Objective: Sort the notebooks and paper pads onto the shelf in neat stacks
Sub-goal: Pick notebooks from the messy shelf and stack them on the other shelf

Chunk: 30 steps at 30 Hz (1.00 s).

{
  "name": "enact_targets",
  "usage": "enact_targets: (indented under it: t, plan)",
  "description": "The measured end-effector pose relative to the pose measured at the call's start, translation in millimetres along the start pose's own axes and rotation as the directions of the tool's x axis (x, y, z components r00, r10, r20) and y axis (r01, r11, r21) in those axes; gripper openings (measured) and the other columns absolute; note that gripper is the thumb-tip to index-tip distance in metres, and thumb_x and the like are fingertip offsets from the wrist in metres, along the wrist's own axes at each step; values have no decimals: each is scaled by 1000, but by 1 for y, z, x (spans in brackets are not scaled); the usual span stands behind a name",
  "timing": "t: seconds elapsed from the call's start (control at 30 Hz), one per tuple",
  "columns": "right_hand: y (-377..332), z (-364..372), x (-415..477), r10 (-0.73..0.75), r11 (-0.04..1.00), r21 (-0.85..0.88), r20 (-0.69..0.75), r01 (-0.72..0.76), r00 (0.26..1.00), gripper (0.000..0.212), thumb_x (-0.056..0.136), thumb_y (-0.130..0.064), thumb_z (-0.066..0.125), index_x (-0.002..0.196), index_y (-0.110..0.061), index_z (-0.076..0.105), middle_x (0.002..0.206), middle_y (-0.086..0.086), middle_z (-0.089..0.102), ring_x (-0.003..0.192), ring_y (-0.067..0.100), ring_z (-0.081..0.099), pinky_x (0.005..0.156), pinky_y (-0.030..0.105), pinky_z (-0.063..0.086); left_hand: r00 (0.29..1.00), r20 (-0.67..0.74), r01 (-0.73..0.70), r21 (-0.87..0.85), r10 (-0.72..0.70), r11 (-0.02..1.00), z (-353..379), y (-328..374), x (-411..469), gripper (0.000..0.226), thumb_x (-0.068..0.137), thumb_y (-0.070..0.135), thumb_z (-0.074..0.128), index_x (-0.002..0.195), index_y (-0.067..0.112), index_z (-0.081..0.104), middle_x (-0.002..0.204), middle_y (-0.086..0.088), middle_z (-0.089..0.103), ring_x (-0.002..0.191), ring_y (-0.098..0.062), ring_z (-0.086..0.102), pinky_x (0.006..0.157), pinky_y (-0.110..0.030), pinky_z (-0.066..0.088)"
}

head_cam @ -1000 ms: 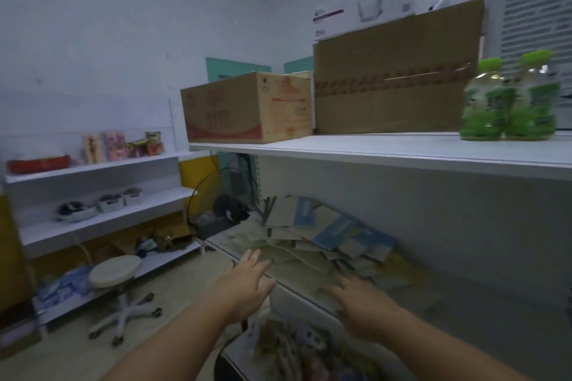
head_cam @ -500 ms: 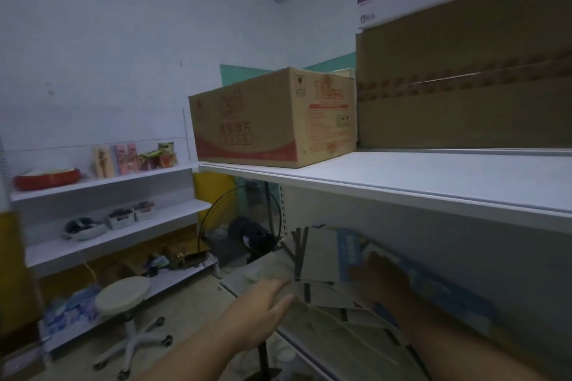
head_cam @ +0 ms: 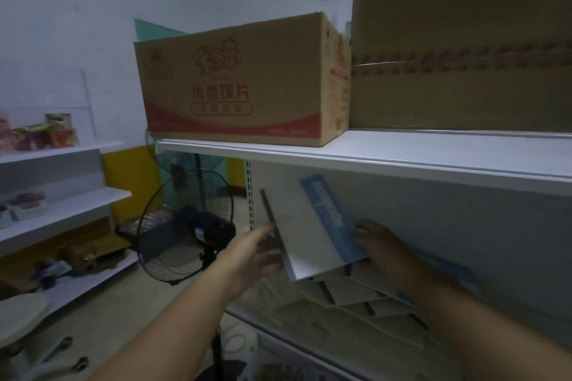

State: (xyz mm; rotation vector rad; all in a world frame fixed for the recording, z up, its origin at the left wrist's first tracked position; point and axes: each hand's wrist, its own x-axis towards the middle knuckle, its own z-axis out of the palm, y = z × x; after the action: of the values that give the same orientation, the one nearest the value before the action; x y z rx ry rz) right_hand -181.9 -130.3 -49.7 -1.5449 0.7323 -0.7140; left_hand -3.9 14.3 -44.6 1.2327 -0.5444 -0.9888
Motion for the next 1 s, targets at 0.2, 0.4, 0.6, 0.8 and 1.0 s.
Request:
enact_targets:
  t: [0.2, 0.4, 0.6, 0.8, 1.0]
  plan:
    - [1, 52, -19, -146, 778, -597, 134, 198, 980, 26, 89, -47, 55, 111, -34, 55, 97, -20, 57, 84, -1, 57, 62, 13, 45, 997, -59, 53, -76, -58, 996, -32, -9, 11, 29, 93, 5, 50, 122, 7, 49, 93, -19, 61, 82, -35, 60, 61, -39, 47]
    - [35, 70, -17, -392, 92, -960, 209, 264, 896, 20, 88, -26, 41, 78, -14, 52, 91, 13, 59, 88, 30, 58, 56, 28, 21, 990, -136, -33, 46, 39, 998, -87, -2, 14, 27, 96, 0, 42, 120, 11, 46, 95, -19, 59, 82, -37, 57, 65, -39, 49]
    - [12, 97, -12, -448, 193, -973, 28, 126, 894, 14, 90, -11, 45, 97, -13, 57, 98, 12, 63, 91, 28, 58, 58, 27, 33, 996, -78, -26, 121, 35, 992, -98, -5, 16, 30, 95, 5, 45, 125, 11, 49, 109, -23, 60, 95, -40, 59, 72, -41, 51]
    - [12, 150, -34, -666, -37, -883, 371, 468, 647, 25, 70, -29, 63, 93, -24, 71, 79, -8, 73, 53, 7, 65, 38, 13, 41, 1000, -9, 17, 44, -17, 999, -78, 2, 22, 28, 93, 37, 56, 108, 13, 55, 103, -14, 64, 94, -33, 61, 81, -44, 52]
    - [19, 121, -37, -321, 452, -842, 153, 293, 935, 55, 91, -52, 46, 140, -28, 38, 138, -2, 49, 125, 17, 49, 103, 35, 42, 995, 18, 101, 12, -101, 995, -78, 3, 31, 23, 96, 11, 50, 118, 4, 55, 95, -22, 65, 82, -39, 63, 62, -41, 52]
